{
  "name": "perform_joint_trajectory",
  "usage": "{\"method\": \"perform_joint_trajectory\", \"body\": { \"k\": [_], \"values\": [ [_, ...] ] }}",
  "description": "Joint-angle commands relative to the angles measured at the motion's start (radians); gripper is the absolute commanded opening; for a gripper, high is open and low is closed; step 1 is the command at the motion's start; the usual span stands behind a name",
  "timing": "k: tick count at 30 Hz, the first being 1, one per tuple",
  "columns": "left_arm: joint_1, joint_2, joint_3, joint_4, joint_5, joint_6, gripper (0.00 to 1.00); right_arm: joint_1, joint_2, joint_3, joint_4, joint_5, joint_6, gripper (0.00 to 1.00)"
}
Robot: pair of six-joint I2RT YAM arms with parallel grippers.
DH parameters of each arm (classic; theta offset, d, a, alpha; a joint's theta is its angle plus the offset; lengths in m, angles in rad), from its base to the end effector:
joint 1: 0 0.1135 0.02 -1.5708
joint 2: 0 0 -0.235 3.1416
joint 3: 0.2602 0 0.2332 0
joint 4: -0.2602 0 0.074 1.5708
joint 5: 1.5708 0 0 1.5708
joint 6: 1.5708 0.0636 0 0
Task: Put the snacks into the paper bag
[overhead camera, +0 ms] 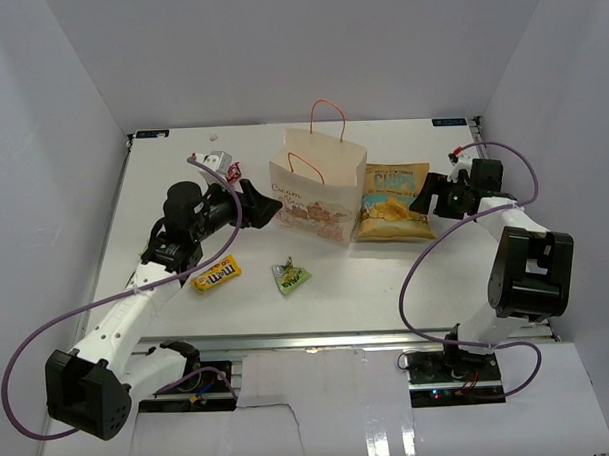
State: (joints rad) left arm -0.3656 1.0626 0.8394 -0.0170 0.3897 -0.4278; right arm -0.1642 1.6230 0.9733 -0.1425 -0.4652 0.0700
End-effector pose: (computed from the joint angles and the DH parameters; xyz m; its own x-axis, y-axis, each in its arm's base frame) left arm 0.2414 -0.1183 0.2958 -0.4823 -0.2263 -0.8463 0.5223 0.7013 -0.4852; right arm 0.3400 -0.0274 0.1665 -0.7121 0.1814 -0.6782 -0.1152 0.9228 0.3677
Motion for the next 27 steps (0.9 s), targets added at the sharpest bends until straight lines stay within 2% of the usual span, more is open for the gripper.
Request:
{"method": "perform_joint_trajectory", "body": {
  "k": [1, 6, 10, 15, 20, 27],
  "values": [
    [0.001, -0.053, -0.014, 0.048, 0.023, -0.008, 0.92, -0.008, -0.081, 0.042, -0.003, 0.078, -0.064, 0.88],
    [0.001, -0.07, -0.034, 0.057, 0.028, -0.015, 0.92, -0.015, 0.01, 0.217, -0.008, 0.071, -0.047, 0.97],
    [0.001, -0.09, -0.048, 0.055, 0.032, -0.025, 0.92, -0.015, 0.232, 0.408, -0.098, 0.007, 0.069, 0.99],
    [-0.001, -0.119, -0.063, 0.035, 0.021, -0.042, 0.92, -0.012, 0.419, 0.617, -0.169, 0.1, 0.243, 0.95],
    [-0.001, -0.128, -0.069, 0.029, 0.003, -0.072, 0.92, -0.008, 0.439, 0.599, -0.132, 0.164, 0.251, 0.95],
    [0.001, -0.079, -0.042, 0.029, 0.015, -0.085, 0.92, -0.005, 0.488, 0.539, -0.079, 0.056, 0.315, 0.97]
  ]
}}
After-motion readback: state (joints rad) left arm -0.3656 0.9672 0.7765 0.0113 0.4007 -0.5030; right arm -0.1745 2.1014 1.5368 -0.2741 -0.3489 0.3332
